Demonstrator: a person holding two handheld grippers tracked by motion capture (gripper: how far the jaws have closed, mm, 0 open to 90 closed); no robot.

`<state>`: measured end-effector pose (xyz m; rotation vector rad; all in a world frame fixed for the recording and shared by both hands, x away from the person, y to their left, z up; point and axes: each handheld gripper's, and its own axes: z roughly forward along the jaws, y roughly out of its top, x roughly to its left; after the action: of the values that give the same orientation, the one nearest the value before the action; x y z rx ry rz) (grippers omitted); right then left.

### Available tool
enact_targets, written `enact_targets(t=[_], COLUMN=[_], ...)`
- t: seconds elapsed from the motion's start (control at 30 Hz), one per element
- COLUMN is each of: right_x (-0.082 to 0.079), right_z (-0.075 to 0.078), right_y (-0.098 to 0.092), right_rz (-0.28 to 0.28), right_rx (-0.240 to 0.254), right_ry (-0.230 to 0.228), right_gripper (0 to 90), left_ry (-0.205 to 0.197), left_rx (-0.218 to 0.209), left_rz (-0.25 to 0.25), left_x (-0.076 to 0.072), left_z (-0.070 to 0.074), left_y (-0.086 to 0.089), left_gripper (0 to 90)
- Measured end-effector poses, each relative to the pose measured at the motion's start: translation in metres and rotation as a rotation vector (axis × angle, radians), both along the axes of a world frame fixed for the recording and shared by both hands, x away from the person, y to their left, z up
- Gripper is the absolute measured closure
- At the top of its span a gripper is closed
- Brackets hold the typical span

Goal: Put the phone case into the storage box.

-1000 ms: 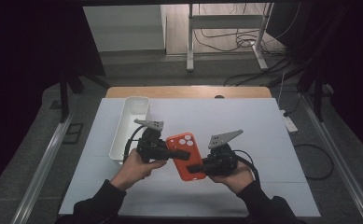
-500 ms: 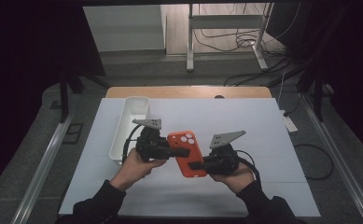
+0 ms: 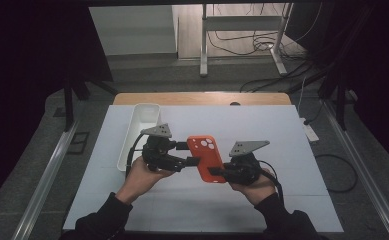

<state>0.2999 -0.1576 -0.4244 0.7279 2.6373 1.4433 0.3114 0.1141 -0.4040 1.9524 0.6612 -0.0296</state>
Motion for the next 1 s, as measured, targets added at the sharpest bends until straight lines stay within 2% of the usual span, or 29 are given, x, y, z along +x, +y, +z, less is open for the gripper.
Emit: enact_targets(t=[0.03, 0.17, 0.2, 0.37, 0.5, 0.77, 0.9, 1.0], right_x=[0.0002, 0.0006, 0.0006, 0.0012, 0.0014, 0.0000, -0.0010, -0.0015], right_z=[-0.0001, -0.0001, -0.0001, -0.0001, 0.0002, -0.0001, 0.0001, 0.0000], right_y=[-0.0002, -0.0011, -0.0011, -0.0022, -0.0028, -0.0008, 0.0006, 0.0017], right_rz=[-0.004, -0.023, -0.023, -0.048, -0.057, -0.078, -0.078, -0.079], right_rx=[-0.001, -0.008, -0.008, -0.015, -0.014, -0.033, -0.036, -0.039], right_ry=[-0.002, -0.008, -0.008, -0.011, -0.016, -0.030, -0.036, -0.038], right_gripper=[84.3, 84.3, 84.3, 84.3, 84.3, 84.2, 84.3, 84.3], left_ry=[-0.008, -0.019, -0.019, -0.002, -0.007, -0.008, -0.016, -0.001], left_rx=[0.009, 0.060, 0.060, 0.091, 0.136, 0.152, 0.173, 0.151], left_rz=[0.010, 0.063, 0.063, 0.105, 0.139, 0.129, 0.140, 0.122], left_x=[-0.0001, -0.0001, -0.0001, 0.0010, 0.0005, 0.0000, -0.0015, -0.0017], left_z=[-0.0001, -0.0011, -0.0011, -0.0028, -0.0037, -0.0051, -0.0043, -0.0040], left_y=[0.0000, -0.0007, -0.0007, -0.0010, -0.0023, -0.0049, -0.0059, -0.0046], left_gripper=[23.5, 9.2, 5.7, 0.0, 0.0, 0.4, 6.2, 17.5])
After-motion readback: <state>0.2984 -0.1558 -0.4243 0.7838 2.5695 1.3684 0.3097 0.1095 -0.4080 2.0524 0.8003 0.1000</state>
